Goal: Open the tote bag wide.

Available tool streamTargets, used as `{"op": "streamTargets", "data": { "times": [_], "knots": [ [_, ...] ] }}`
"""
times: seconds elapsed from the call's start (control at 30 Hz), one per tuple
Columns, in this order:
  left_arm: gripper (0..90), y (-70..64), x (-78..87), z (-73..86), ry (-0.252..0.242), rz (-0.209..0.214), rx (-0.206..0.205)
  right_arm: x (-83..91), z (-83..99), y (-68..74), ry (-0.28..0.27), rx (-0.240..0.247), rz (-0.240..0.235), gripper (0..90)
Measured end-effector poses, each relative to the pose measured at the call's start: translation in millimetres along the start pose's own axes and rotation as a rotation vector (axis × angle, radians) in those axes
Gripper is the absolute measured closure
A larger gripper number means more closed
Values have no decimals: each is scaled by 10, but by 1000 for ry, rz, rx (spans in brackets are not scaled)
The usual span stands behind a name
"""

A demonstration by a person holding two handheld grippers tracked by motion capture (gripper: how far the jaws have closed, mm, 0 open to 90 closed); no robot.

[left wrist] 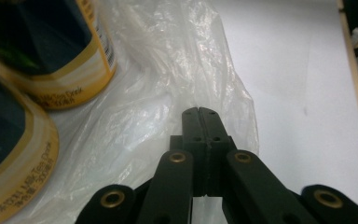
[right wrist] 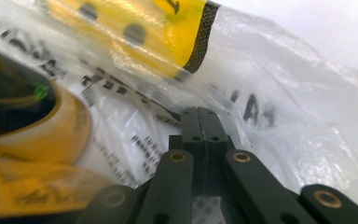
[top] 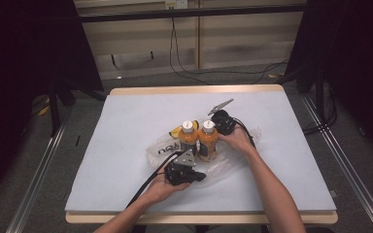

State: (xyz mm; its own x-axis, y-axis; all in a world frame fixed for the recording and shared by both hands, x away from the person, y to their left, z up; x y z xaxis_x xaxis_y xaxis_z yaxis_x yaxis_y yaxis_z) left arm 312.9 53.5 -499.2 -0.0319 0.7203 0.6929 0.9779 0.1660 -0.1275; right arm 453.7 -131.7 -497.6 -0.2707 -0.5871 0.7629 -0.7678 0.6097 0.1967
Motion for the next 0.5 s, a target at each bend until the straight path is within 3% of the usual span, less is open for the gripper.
{"op": "streamTargets", "data": {
  "times": [0.17,0.23,0.27,0.33,0.37,0.5],
  "knots": [
    [900,-21,10,-8,19,-5,-5,-81,-160,-19,33,23,66,900],
    [900,-32,2,-6,7,7,-9,-114,-198,-40,29,13,62,900],
    [900,-32,19,-6,27,8,-17,-131,-205,-58,16,1,61,900],
    [900,-19,12,2,12,20,-20,-152,-222,-91,2,-17,51,900],
    [900,-15,22,0,28,23,-20,-160,-234,-104,0,-16,49,900],
    [900,-24,26,-1,36,25,-16,-189,-301,-118,22,-8,81,900]
  ]
}}
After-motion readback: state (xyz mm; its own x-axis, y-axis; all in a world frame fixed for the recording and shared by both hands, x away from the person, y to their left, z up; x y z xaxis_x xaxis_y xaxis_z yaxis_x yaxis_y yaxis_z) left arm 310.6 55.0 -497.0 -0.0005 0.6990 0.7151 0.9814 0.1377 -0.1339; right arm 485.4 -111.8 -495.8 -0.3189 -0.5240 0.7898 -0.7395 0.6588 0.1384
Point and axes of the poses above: each handheld gripper's, and its own axes: x roughly backward along the jaws, z roughly out of its underside, y roughly to its left, the point moved 2 cm from there along -x, roughly forward along the jaws, and after that the axes turned 3 degrees about y, right-handed, at the moved point
